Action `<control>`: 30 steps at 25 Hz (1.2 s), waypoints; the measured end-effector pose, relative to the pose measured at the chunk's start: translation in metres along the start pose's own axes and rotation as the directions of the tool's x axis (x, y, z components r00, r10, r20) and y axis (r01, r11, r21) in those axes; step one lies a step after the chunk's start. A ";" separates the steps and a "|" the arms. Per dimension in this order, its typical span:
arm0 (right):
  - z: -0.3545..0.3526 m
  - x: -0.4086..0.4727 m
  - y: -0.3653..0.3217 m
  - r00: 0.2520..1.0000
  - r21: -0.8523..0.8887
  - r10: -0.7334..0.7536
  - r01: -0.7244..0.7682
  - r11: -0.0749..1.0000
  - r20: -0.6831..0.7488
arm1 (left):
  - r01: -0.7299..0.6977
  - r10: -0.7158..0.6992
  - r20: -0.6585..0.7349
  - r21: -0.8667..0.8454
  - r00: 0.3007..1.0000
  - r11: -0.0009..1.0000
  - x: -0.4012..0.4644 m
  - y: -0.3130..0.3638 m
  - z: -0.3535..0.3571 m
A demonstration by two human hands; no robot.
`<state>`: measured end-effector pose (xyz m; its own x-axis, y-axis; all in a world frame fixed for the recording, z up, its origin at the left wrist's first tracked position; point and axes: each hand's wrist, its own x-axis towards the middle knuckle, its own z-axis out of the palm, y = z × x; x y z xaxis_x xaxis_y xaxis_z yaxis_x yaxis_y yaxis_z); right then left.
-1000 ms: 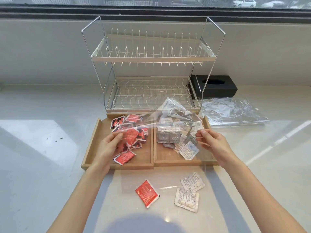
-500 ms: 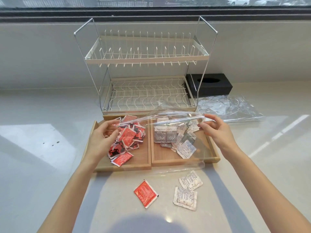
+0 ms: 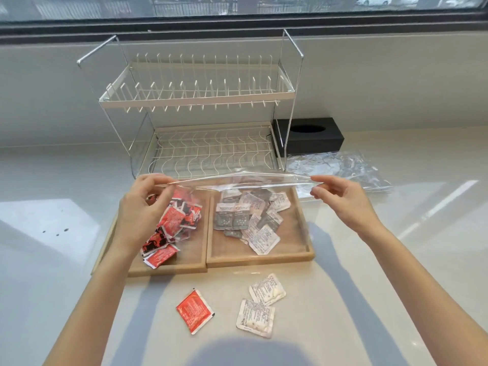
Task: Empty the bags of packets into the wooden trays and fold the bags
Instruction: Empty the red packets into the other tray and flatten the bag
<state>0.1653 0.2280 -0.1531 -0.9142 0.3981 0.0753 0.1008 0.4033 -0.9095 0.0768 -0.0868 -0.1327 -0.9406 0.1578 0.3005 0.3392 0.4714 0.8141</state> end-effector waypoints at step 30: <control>-0.189 0.150 0.130 0.971 0.180 0.196 -0.170 0.969 -0.139 | 0.286 -0.272 0.181 -0.051 0.945 0.957 0.062 0.113 0.303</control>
<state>0.1156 0.4955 -0.1831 -0.8132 0.5799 -0.0488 0.1823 0.1743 -0.9677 0.0524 0.2395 -0.1725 -0.9836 0.1782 -0.0279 0.0567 0.4519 0.8903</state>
